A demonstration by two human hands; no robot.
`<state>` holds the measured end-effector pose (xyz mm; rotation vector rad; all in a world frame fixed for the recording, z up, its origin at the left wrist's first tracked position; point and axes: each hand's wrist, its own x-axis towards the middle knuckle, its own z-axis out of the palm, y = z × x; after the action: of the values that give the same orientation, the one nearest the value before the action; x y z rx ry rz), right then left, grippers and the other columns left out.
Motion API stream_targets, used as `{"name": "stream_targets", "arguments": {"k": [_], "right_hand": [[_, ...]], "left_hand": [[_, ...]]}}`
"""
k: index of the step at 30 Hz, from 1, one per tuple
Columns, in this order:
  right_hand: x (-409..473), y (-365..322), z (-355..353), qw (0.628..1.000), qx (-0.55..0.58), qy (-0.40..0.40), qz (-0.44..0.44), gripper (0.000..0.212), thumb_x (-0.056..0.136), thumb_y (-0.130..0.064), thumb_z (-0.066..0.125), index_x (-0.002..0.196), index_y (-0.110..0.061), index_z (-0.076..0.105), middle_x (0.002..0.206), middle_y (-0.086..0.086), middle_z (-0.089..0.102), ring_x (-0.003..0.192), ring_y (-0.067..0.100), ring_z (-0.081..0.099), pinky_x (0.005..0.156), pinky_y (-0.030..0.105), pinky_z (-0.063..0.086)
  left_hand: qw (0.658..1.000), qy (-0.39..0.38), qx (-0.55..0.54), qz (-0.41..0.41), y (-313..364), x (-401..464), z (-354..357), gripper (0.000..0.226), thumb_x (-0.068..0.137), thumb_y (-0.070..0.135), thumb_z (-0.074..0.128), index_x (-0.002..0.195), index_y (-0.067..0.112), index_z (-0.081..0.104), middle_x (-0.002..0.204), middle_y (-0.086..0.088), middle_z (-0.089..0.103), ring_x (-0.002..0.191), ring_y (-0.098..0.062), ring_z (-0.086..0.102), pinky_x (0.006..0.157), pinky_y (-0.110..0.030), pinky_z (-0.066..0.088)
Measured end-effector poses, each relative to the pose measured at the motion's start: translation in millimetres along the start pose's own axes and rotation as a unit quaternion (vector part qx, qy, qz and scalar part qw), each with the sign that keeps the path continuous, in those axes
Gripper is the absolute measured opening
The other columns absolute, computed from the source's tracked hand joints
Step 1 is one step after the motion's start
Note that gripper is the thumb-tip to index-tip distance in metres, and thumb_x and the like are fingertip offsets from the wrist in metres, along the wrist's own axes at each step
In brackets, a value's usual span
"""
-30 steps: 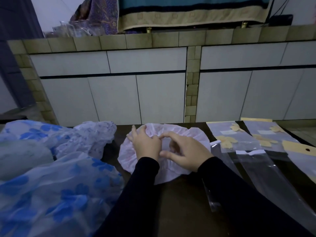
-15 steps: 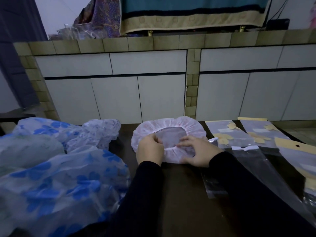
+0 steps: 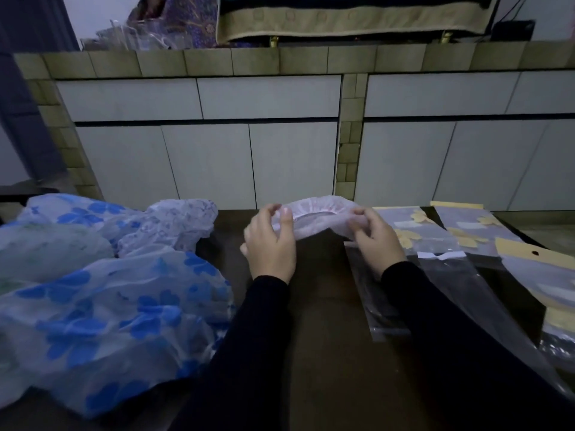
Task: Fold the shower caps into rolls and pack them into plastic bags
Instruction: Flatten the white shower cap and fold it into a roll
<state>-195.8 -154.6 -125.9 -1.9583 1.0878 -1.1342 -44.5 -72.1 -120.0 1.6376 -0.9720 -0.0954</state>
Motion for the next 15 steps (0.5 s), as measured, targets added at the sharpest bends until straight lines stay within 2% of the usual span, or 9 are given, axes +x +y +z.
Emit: {"name": "stream_targets", "arguments": {"k": [3, 5, 7, 9, 10, 12, 14, 15], "right_hand": [[1, 1, -2, 0.996, 0.044, 0.071, 0.015, 0.011, 0.099, -0.027, 0.047, 0.109, -0.023, 0.05, 0.102, -0.002, 0.057, 0.098, 0.015, 0.053, 0.078, 0.026, 0.041], [2, 2, -5, 0.992, 0.068, 0.104, 0.028, 0.013, 0.099, -0.029, 0.048, 0.108, -0.02, 0.051, 0.101, 0.001, 0.058, 0.098, 0.016, 0.053, 0.079, 0.028, 0.04], [5, 5, -7, 0.984, 0.077, 0.148, 0.056, 0.019, 0.099, -0.033, 0.048, 0.104, -0.016, 0.054, 0.098, 0.004, 0.059, 0.097, 0.021, 0.055, 0.078, 0.029, 0.04], [8, 8, -9, 0.972, 0.113, 0.187, 0.091, 0.024, 0.098, -0.034, 0.05, 0.104, -0.012, 0.057, 0.101, 0.007, 0.062, 0.1, 0.025, 0.057, 0.081, 0.032, 0.044], [9, 8, -10, 0.963, 0.146, 0.2, 0.109, 0.028, 0.097, -0.033, 0.051, 0.11, -0.01, 0.059, 0.108, 0.008, 0.063, 0.105, 0.026, 0.056, 0.086, 0.035, 0.046], [8, 7, -11, 0.948, 0.195, 0.215, 0.13, 0.03, 0.097, -0.03, 0.05, 0.117, -0.01, 0.06, 0.116, 0.007, 0.062, 0.109, 0.023, 0.055, 0.091, 0.034, 0.046], [7, 6, -11, 0.951, 0.187, 0.217, 0.117, 0.02, 0.098, -0.025, 0.049, 0.105, -0.012, 0.062, 0.106, 0.005, 0.062, 0.102, 0.02, 0.054, 0.082, 0.028, 0.042], [7, 5, -11, 0.954, 0.177, 0.218, 0.107, 0.016, 0.098, -0.022, 0.048, 0.098, -0.013, 0.062, 0.1, 0.004, 0.061, 0.097, 0.02, 0.054, 0.078, 0.026, 0.039]], "left_hand": [[0.998, 0.007, -0.042, 0.045, -3, -4, 0, 0.048, 0.082, 0.062, 0.043, 0.123, 0.037, 0.05, 0.125, 0.017, 0.05, 0.121, -0.006, 0.039, 0.104, -0.036, 0.019], [0.992, -0.018, -0.104, 0.071, -7, -5, -2, 0.046, 0.073, 0.06, 0.049, 0.118, 0.046, 0.049, 0.122, 0.025, 0.048, 0.121, -0.002, 0.039, 0.104, -0.035, 0.028], [0.981, -0.061, -0.163, 0.081, -9, -7, -4, 0.047, 0.07, 0.051, 0.056, 0.116, 0.047, 0.049, 0.126, 0.019, 0.05, 0.121, -0.004, 0.043, 0.097, -0.03, 0.038], [0.983, -0.098, -0.134, 0.084, -10, -6, -5, 0.053, 0.068, 0.037, 0.059, 0.12, 0.041, 0.051, 0.129, 0.01, 0.05, 0.119, -0.001, 0.041, 0.095, -0.027, 0.039], [0.987, -0.105, -0.089, 0.087, -11, -5, -4, 0.056, 0.067, 0.03, 0.06, 0.122, 0.039, 0.051, 0.128, 0.01, 0.049, 0.118, -0.001, 0.04, 0.099, -0.029, 0.038], [0.992, -0.099, -0.029, 0.074, -14, -2, -1, 0.058, 0.073, 0.014, 0.06, 0.126, 0.035, 0.049, 0.124, 0.009, 0.053, 0.117, -0.005, 0.042, 0.103, -0.035, 0.04], [0.996, -0.066, -0.061, 0.027, -10, 0, -1, 0.056, 0.084, 0.002, 0.055, 0.133, 0.028, 0.046, 0.116, 0.007, 0.057, 0.111, -0.011, 0.052, 0.096, -0.029, 0.044], [0.996, -0.04, -0.081, 0.007, -8, 1, -3, 0.052, 0.089, 0.002, 0.053, 0.135, 0.026, 0.044, 0.112, 0.007, 0.057, 0.107, -0.011, 0.054, 0.09, -0.025, 0.043]]}}
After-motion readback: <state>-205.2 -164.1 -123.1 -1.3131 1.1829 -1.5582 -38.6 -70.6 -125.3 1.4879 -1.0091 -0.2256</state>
